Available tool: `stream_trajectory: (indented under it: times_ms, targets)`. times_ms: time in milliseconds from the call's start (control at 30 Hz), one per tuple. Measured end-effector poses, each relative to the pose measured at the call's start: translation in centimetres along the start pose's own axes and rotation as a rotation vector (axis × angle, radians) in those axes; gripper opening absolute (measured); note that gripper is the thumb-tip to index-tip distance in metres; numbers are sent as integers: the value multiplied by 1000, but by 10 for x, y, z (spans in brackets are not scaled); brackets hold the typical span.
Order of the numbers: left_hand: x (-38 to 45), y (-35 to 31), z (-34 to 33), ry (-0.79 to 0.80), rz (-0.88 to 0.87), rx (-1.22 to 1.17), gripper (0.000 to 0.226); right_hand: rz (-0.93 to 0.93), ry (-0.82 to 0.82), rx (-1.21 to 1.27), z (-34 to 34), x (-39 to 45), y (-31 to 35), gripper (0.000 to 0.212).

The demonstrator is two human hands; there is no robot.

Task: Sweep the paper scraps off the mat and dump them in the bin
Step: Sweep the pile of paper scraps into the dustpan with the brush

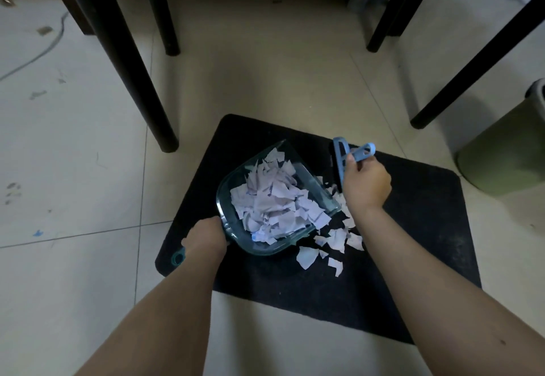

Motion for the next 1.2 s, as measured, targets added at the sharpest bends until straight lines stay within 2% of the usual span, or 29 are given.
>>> stream_trajectory:
  times_ms: [100,200,333,433,533,633,733,833,933,1100,1200]
  targets:
    - [-3,2,-5,77,-41,-3,31,90,107,64,-6,-3,9,29]
    - [-4,4,-13,126,-57,-3,35,106,66,143,-3,-3,13,30]
    - [-3,5,-18,93,-79,14,33,166,86,92,-4,-3,16,30]
    - [0,4,-18,63,-89,8,31,154,21,-3,1,-2,14,30]
    - [2,2,-15,24,-90,30,27,227,98,-95,-6,-6,17,27]
    - [3,0,-12,-1,-89,69,21,160,64,-79,-6,-5,12,27]
    - [2,2,-10,-9,-83,95,19,194,153,-72,-13,-6,13,28]
    - [2,2,-10,-4,-71,89,23,164,123,-54,-10,-5,11,28]
    - [-1,3,-10,-1,-67,82,24,201,172,-73,-13,-7,12,28]
    - [-4,1,-11,3,-63,48,24,111,-32,31,1,-8,5,27]
    - [-4,1,-14,-4,-48,-7,29,146,-117,257,6,-17,10,23]
Point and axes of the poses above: each hand's wrist, its own x-axis towards the middle knuckle, its own z-axis out of the back of the hand, y = z × x, the point moved 5 cm from there along x, towards the middle knuckle, and after that the axes turned 15 degrees about -x, right-handed, at the moved point
